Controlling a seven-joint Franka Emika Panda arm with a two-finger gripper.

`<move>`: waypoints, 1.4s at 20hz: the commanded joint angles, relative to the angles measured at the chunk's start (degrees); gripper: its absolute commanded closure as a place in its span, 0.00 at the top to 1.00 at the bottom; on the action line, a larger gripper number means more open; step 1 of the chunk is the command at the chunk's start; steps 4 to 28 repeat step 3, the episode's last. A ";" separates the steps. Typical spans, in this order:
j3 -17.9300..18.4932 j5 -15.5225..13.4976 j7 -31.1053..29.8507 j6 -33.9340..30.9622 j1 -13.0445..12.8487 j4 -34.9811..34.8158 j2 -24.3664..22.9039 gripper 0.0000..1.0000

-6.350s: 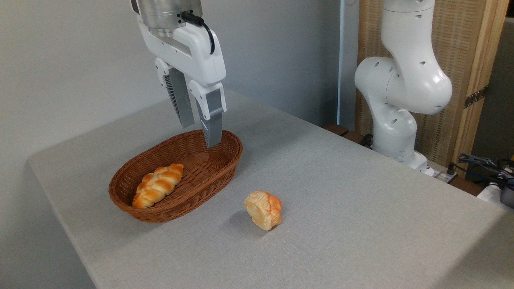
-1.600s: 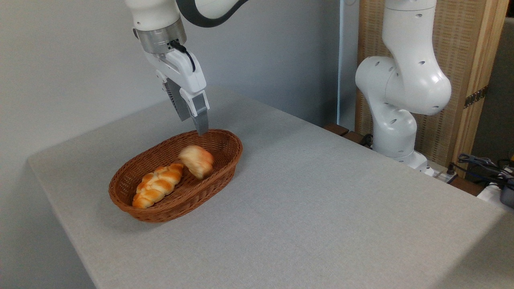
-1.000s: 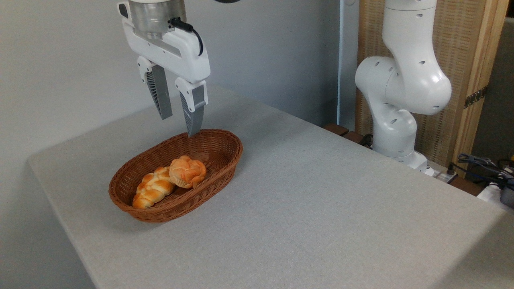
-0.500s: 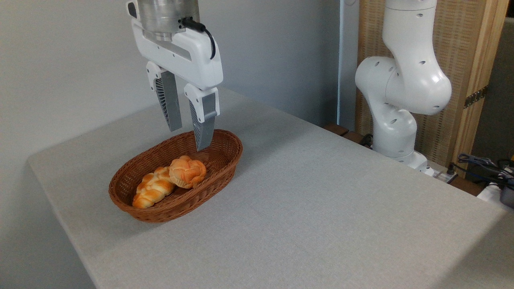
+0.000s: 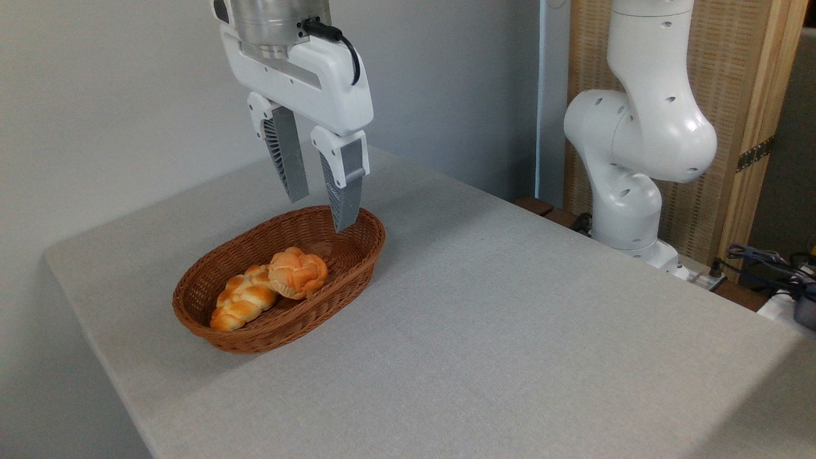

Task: Put bread into the basket

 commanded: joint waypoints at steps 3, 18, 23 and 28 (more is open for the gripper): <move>0.76 0.73 1.29 -1.69 -0.59 0.82 -0.17 1.00; 0.76 0.73 1.29 -1.69 -0.59 0.82 -0.17 1.00; 0.76 0.73 1.29 -1.69 -0.59 0.82 -0.17 1.00; 0.76 0.73 1.29 -1.69 -0.59 0.82 -0.17 1.00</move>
